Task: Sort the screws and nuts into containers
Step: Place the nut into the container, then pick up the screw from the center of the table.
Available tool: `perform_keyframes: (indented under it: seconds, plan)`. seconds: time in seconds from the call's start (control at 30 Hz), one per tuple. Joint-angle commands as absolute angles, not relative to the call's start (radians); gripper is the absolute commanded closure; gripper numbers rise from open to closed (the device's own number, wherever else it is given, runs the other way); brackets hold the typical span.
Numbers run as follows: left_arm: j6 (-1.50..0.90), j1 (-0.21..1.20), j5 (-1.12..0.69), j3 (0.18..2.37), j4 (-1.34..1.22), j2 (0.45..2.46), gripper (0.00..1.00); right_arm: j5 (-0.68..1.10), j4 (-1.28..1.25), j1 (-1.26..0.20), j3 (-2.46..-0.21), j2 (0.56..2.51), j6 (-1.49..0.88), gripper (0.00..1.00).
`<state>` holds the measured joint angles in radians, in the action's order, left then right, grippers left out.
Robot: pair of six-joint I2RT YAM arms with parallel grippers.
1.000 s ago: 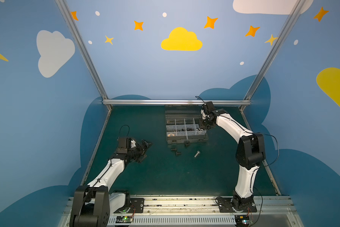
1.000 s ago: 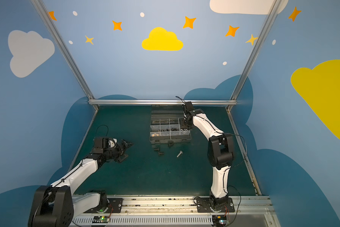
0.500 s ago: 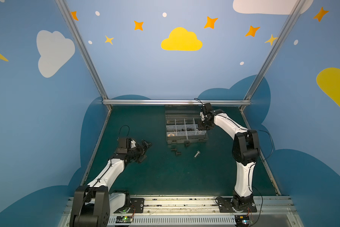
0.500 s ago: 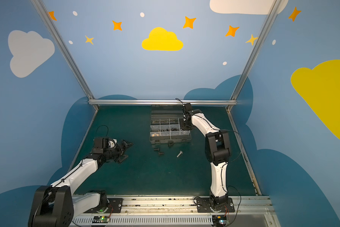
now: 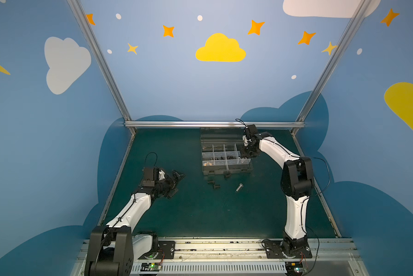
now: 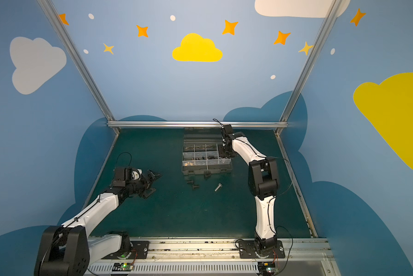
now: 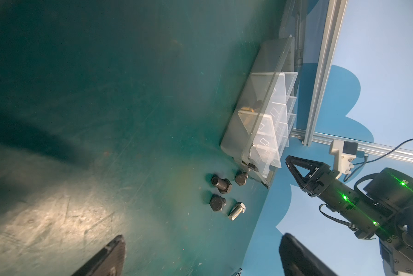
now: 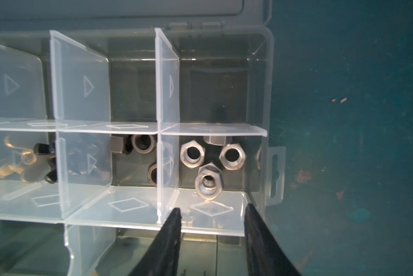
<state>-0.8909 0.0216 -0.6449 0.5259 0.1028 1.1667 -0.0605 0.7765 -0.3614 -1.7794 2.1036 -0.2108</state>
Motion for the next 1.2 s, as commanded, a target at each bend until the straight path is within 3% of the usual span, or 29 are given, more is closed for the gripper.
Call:
perform_keyframes:
  seconds: [0.0,0.77,1.17]
  plan:
    - [-0.877,0.018,-0.644,0.52,0.11,1.15,0.0,-0.063,0.807,-0.362,-1.803,2.098,-0.197,0.56]
    - [-0.884,0.017,-0.645,0.521,0.109,1.151,0.0,0.031,0.82,-0.509,-1.596,1.799,-0.079,0.5]
    - [-0.882,0.017,-0.648,0.522,0.106,1.154,0.0,0.151,0.823,-0.635,-1.478,1.788,0.081,0.48]
